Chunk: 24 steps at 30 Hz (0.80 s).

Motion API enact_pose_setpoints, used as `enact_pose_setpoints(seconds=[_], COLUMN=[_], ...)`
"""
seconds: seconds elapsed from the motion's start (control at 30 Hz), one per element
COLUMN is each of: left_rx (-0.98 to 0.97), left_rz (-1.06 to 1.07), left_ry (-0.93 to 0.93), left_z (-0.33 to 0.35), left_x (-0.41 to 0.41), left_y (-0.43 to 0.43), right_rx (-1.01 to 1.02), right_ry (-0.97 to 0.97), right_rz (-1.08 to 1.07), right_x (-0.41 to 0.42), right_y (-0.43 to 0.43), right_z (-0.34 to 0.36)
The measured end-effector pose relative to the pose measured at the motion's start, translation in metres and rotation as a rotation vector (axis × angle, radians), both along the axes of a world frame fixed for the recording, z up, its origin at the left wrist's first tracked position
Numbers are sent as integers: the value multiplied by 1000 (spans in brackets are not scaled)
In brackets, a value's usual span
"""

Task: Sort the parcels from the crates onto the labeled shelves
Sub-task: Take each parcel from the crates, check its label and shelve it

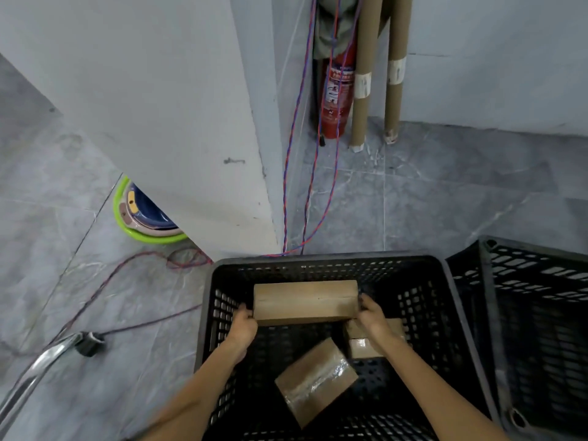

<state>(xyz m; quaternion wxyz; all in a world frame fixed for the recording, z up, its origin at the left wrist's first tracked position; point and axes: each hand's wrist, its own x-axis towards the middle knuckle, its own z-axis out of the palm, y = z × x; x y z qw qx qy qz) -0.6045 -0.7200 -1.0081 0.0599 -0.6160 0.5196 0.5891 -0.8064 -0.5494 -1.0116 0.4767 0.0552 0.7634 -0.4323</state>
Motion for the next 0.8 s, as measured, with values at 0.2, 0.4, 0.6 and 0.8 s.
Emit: enact_pose_setpoints(seconds=[0.2, 0.4, 0.6, 0.8], left_rx=[31, 83, 26, -59], left_rz=[162, 85, 6, -73], left_ry=[175, 257, 368, 565], left_z=[147, 346, 558, 756], left_x=[-13, -33, -79, -126], left_y=[19, 40, 42, 51], right_rx=[-28, -67, -213, -432], right_ry=[-9, 44, 206, 384], right_rz=[-129, -272, -370, -507], right_x=[-9, -31, -71, -111], right_y=[34, 56, 75, 97], right_z=[143, 341, 558, 750])
